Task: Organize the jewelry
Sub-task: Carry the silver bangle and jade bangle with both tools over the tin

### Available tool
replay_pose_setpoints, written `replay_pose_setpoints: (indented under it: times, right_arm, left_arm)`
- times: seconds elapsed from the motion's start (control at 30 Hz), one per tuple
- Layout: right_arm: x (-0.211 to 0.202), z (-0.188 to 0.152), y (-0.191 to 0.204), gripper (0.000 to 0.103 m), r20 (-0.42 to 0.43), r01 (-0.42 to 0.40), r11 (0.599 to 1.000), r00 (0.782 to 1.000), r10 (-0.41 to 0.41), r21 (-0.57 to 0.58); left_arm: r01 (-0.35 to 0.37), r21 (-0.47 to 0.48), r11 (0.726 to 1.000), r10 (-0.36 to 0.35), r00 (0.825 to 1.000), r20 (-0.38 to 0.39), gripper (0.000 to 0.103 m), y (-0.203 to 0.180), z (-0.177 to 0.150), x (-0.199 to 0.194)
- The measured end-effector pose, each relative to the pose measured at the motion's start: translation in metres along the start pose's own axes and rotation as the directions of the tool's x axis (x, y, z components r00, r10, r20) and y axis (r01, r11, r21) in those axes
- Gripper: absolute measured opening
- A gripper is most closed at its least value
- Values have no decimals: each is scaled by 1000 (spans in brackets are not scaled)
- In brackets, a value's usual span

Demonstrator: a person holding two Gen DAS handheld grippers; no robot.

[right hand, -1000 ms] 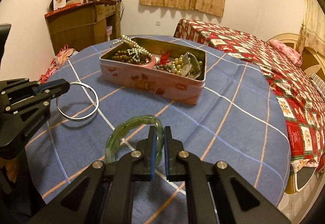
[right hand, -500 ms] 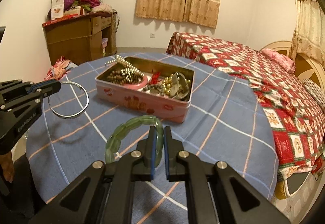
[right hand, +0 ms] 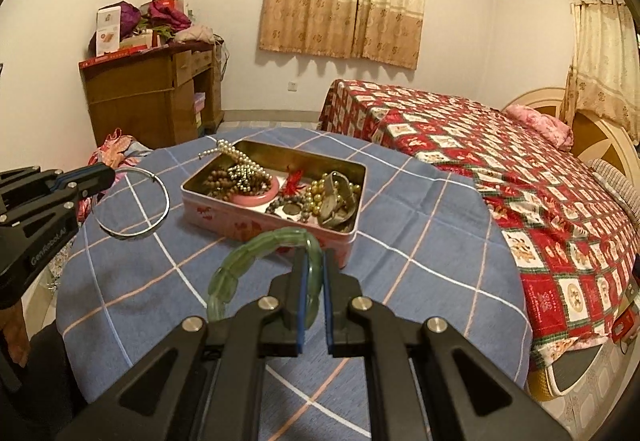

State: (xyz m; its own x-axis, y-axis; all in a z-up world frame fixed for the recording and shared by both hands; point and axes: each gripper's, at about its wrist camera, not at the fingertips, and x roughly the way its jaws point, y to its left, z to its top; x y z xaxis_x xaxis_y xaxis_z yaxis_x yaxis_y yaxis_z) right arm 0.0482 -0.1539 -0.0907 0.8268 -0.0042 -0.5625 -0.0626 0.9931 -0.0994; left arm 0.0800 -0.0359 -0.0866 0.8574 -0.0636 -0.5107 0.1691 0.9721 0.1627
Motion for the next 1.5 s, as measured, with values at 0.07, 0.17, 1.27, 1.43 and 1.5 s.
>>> replay_pose_setpoints:
  times: [0.07, 0.17, 1.27, 1.43, 1.5]
  right_arm:
    - [-1, 1, -1, 8, 4, 1, 1000, 1000, -1, 1]
    - [-2, 2, -1, 8, 9, 4, 1000, 1000, -4, 4]
    - [1, 26, -12, 8, 88, 39, 999, 995, -41, 30]
    - [3, 33, -12, 8, 97, 44, 999, 994, -46, 25]
    - [5, 35, -13, 8, 98, 48, 999, 994, -51, 25]
  left_arm:
    - [0, 0, 1000, 0, 1000, 4, 2, -1, 1, -1]
    - [0, -5, 1000, 0, 1000, 11, 2, 0, 3, -3]
    - [-3, -34, 999, 7, 994, 109, 2, -1, 37, 0]
    - [-10, -27, 1000, 13, 993, 120, 2, -3, 46, 5]
    - [-20, -24, 1000, 22, 993, 120, 2, -3, 48, 8]
